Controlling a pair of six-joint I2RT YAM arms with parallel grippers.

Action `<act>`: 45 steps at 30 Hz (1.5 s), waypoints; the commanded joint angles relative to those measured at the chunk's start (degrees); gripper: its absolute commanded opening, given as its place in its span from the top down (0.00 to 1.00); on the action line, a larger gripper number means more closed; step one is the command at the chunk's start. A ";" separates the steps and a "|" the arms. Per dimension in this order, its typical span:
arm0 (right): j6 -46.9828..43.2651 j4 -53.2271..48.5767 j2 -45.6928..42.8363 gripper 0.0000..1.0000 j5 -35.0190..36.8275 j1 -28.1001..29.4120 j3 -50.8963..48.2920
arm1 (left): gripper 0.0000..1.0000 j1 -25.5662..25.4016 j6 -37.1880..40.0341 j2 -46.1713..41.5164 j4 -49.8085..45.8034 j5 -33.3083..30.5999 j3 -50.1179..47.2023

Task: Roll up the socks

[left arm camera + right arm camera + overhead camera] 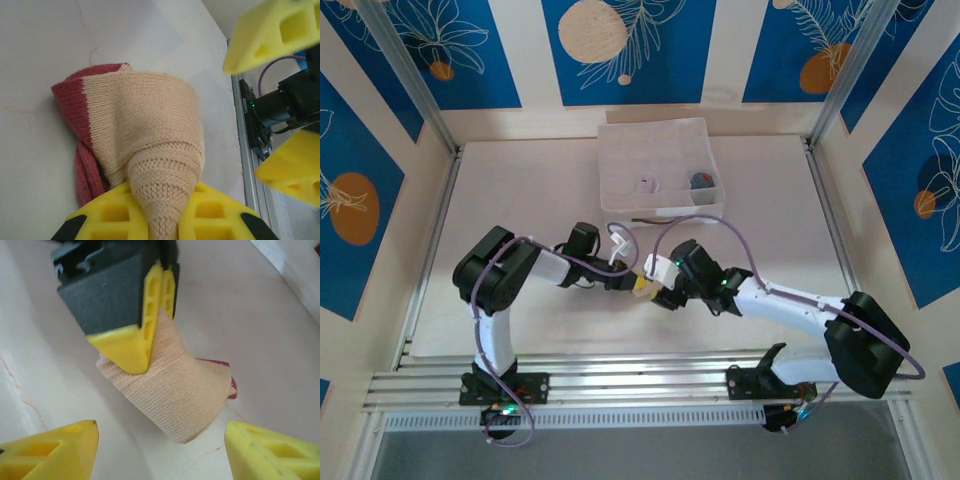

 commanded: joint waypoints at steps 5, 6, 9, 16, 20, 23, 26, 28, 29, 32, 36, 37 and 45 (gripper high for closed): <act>-20.91 13.16 5.98 0.32 6.97 3.97 -0.16 | 1.00 0.69 -2.97 4.34 -9.75 0.68 1.68; -21.86 13.55 6.55 0.32 6.80 3.95 0.09 | 1.00 0.71 -3.09 4.35 -10.03 0.99 1.82; -24.57 13.95 9.39 0.32 6.79 4.10 0.63 | 0.98 0.78 -3.30 4.44 -12.91 1.42 3.04; -26.56 14.71 15.00 0.32 6.65 4.09 0.69 | 0.96 1.43 -2.73 5.21 -19.99 2.58 5.92; -27.53 13.84 19.36 0.32 7.25 3.83 2.03 | 0.95 2.18 -4.67 6.35 -22.34 3.81 7.35; -27.78 12.51 22.74 0.44 8.14 3.82 3.86 | 0.91 2.53 -6.00 6.25 -21.60 4.44 7.26; -23.88 4.05 22.64 0.93 4.53 3.49 7.21 | 0.83 2.88 -5.20 3.98 -19.93 4.22 5.95; -21.31 -0.50 21.62 0.98 2.49 3.36 9.05 | 0.75 3.09 -3.51 1.17 -18.75 3.77 4.82; -20.20 -3.92 21.07 0.98 1.00 3.33 10.15 | 0.70 3.15 -2.60 -0.54 -17.61 3.62 3.90; -17.06 -17.48 21.21 0.98 -6.84 2.10 15.37 | 0.60 3.34 0.47 -5.39 -14.36 2.51 1.33; -13.12 -29.48 25.25 1.00 -10.33 1.36 20.97 | 0.53 3.58 1.83 -10.07 -7.52 -1.68 -3.01; -12.45 -30.58 26.17 1.00 -9.82 1.58 21.34 | 0.52 3.72 1.46 -10.44 -6.55 -2.56 -3.64; -6.19 -32.82 29.99 1.00 -11.02 1.89 22.92 | 0.51 4.29 -2.71 -12.16 5.00 -6.58 -10.07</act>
